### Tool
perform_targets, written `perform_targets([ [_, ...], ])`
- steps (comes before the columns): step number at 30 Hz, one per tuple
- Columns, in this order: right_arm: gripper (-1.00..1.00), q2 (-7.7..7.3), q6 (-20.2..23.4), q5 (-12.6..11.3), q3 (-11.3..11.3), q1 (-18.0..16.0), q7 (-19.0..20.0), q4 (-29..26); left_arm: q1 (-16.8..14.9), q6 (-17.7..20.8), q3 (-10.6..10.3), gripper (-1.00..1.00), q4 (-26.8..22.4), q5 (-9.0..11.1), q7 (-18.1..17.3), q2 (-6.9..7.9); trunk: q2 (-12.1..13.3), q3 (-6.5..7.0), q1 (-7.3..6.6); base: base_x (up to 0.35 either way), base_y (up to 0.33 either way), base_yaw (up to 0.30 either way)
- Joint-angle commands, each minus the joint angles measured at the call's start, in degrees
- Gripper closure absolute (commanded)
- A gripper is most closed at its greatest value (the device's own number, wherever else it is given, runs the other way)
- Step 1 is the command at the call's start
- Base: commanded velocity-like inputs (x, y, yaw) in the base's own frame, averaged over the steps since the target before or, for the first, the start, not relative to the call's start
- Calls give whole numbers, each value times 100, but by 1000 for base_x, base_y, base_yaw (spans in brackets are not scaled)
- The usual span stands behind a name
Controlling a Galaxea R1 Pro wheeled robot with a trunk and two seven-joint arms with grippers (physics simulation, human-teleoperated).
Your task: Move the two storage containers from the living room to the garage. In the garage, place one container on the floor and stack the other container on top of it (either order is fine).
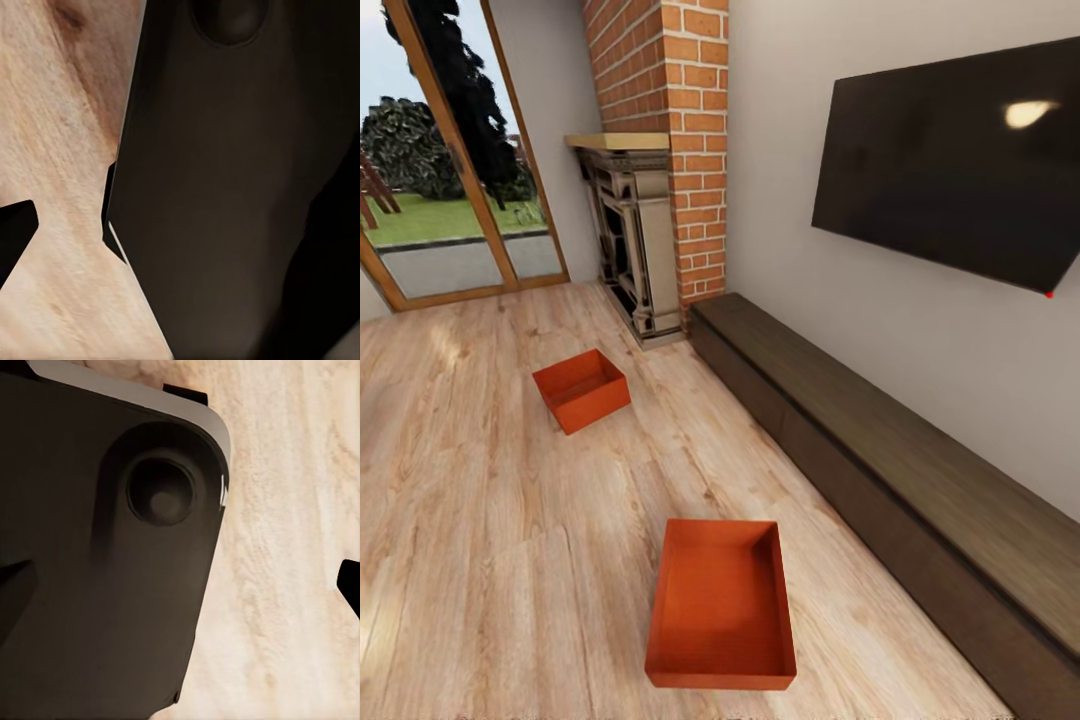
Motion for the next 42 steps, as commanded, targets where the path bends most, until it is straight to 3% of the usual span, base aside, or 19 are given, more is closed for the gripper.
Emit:
perform_targets([
  [1, -100, 1, -20, 60, 28, -7, -36, 17, 2, -8, 7, -100, -6, 21, 4, -1, -2, -13, 0, 0, 0, 0],
  [42, -100, 10, -16, 60, 20, -7, -41, 17, 2, -8, 8, -100, -6, 18, 4, -1, -2, -393, 0, 0, 0, 0],
])
